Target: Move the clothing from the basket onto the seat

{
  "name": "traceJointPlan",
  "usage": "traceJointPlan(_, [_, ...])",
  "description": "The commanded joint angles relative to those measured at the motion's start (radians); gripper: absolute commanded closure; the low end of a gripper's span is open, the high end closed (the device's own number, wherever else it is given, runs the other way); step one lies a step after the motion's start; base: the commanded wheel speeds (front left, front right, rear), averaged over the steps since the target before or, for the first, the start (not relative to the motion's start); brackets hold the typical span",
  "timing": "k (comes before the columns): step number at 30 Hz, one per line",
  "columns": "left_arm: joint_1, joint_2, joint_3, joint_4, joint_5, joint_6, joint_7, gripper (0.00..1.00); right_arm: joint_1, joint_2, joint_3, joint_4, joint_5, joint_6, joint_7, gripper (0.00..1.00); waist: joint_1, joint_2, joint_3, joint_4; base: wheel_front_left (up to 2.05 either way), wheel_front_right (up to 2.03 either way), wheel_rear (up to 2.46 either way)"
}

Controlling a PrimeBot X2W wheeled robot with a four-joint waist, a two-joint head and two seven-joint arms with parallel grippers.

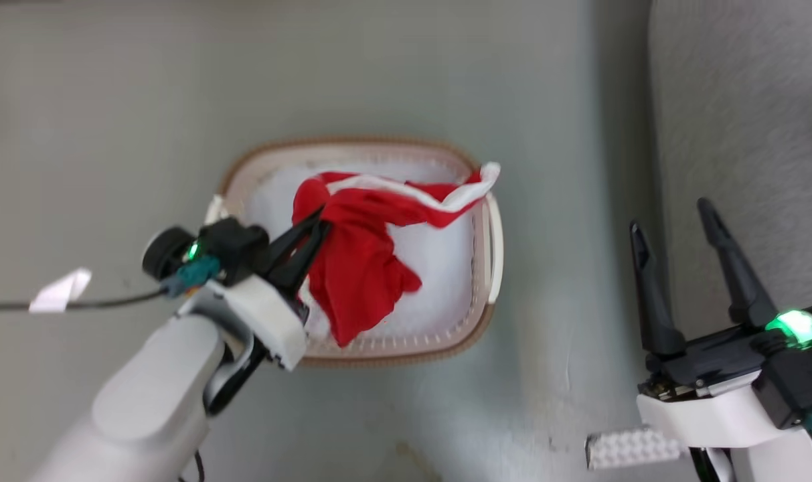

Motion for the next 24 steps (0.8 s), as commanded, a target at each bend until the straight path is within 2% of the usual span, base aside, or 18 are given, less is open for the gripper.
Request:
traceJointPlan(1, [0.05,-0.001,0.03,-0.025,0.006,0.002,0.0,1.0,0.009,-0.002,0.004,0.023,0.014,-0.003,0.001,0.0,0.0001,0.0,-0.136,0.007,0.0,0.0,0.0])
traceJointPlan(9, [0.248,-0.038,0.164,-0.136,0.024,0.003,0.0,1.0,0.074,-0.002,0.024,0.135,0.058,-0.003,0.001,0.0,0.0001,0.0,-0.4,0.032,0.0,0.0,0.0])
traceJointPlan(15, [0.375,-0.058,0.218,-0.21,0.015,0.037,0.0,1.0,0.121,-0.002,0.074,0.195,0.089,-0.003,0.001,0.0,0.0001,0.0,-0.572,0.042,0.0,0.0,0.0])
traceJointPlan(19, [0.429,-0.057,0.216,-0.26,0.009,0.062,0.008,1.0,0.146,-0.002,0.109,0.214,0.102,-0.003,0.001,0.0,0.0001,0.0,-0.65,0.055,0.0,0.0,0.0])
traceJointPlan(24, [0.457,-0.041,0.222,-0.331,-0.004,0.089,0.038,1.0,0.151,-0.002,0.153,0.208,0.106,-0.003,0.001,0.0,0.0001,0.0,-0.682,0.076,0.0,0.0,0.0])
